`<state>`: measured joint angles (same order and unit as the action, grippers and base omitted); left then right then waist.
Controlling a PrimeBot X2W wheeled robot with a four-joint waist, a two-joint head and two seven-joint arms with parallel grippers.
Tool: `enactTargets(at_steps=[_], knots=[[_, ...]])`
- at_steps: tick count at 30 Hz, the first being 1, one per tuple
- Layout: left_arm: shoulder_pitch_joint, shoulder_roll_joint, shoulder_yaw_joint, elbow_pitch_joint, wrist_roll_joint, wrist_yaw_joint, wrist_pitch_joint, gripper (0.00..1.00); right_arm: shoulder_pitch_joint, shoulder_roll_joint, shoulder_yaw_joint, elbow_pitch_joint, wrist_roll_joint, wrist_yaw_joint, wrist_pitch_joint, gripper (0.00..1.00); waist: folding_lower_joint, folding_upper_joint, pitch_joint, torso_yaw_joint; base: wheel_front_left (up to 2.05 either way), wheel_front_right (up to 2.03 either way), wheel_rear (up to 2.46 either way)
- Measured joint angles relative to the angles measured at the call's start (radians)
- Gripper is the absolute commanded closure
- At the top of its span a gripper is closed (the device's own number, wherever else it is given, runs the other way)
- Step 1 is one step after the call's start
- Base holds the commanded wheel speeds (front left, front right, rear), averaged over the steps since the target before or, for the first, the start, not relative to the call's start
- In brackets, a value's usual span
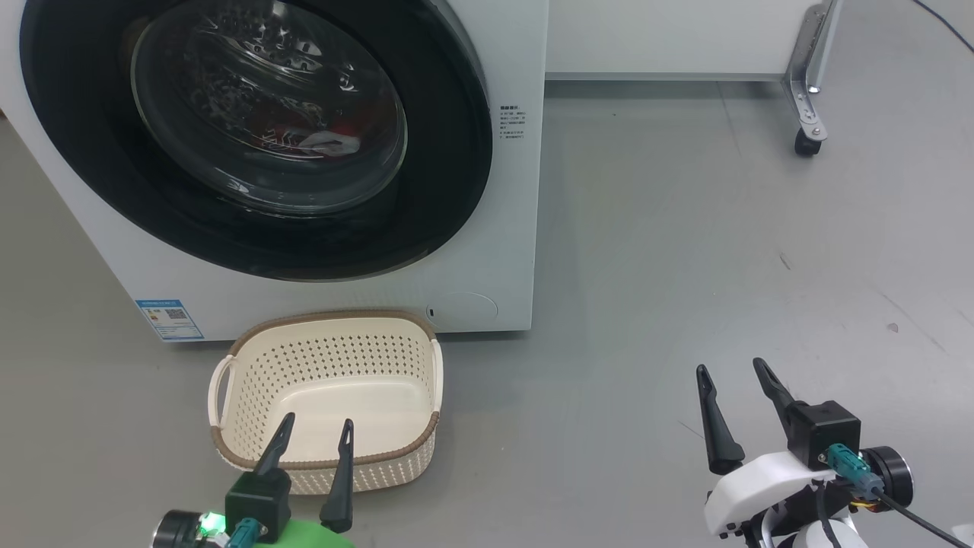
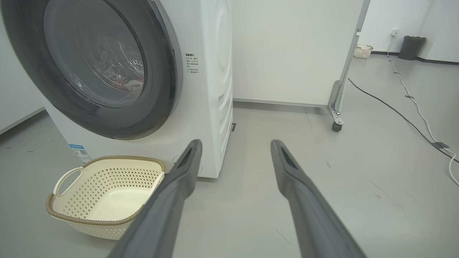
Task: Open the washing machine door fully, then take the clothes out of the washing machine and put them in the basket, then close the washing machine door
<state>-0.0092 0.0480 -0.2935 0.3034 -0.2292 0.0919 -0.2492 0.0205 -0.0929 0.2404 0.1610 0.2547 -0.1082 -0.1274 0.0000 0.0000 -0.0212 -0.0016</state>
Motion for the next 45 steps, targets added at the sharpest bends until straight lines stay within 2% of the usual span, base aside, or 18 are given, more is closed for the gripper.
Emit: enactTargets(at_steps=[18,19,20,21,28,32,38,44,45], knots=[[-0.017,0.000,-0.012,0.007,-0.029,0.000,0.000,0.00,0.000,0.002,0.000,0.006,0.009,0.000,0.004,0.00,0.0000,0.0000,0.001,0.007,0.00,0.00,0.00],[-0.017,0.000,-0.013,0.007,-0.032,0.000,0.000,0.00,0.000,0.002,0.000,0.005,0.009,0.000,0.003,0.05,0.0000,0.0000,0.001,0.008,0.00,0.00,0.00],[-0.017,0.000,-0.015,0.007,-0.033,0.000,0.000,0.00,0.000,0.002,-0.001,0.002,0.012,0.001,0.002,0.57,0.0000,0.0000,0.002,0.009,0.00,0.00,0.00],[-0.017,0.000,-0.018,0.007,-0.034,0.000,0.000,0.00,0.000,0.003,-0.005,-0.004,0.020,0.001,-0.002,1.00,0.0000,0.0000,0.004,0.010,0.00,0.00,0.00],[-0.020,-0.001,-0.016,-0.007,-0.034,0.001,0.000,0.00,-0.016,0.030,-0.026,-0.041,0.123,0.019,-0.011,1.00,0.0000,0.0000,0.034,0.017,0.00,0.00,0.00],[-0.039,-0.001,-0.013,-0.023,-0.034,0.001,0.000,0.00,-0.061,0.043,-0.064,-0.074,0.228,0.028,-0.008,1.00,0.0000,0.0000,0.064,0.019,0.00,0.00,0.00],[-0.073,-0.001,-0.029,-0.047,-0.035,-0.001,0.000,0.00,-0.132,0.047,-0.141,-0.093,0.396,0.036,0.042,1.00,0.0001,0.0000,0.121,0.031,0.00,0.00,0.00],[-0.117,-0.002,-0.038,-0.064,-0.053,-0.014,0.000,0.00,-0.278,0.046,-0.206,-0.115,0.559,0.035,0.121,1.00,0.0000,0.0000,0.189,0.056,0.00,0.00,0.00],[-0.117,-0.002,-0.038,-0.064,-0.053,-0.014,0.000,0.00,-0.278,0.046,-0.206,-0.115,0.559,0.035,0.121,1.00,0.0000,0.0000,0.189,0.056,0.00,0.00,0.00]])
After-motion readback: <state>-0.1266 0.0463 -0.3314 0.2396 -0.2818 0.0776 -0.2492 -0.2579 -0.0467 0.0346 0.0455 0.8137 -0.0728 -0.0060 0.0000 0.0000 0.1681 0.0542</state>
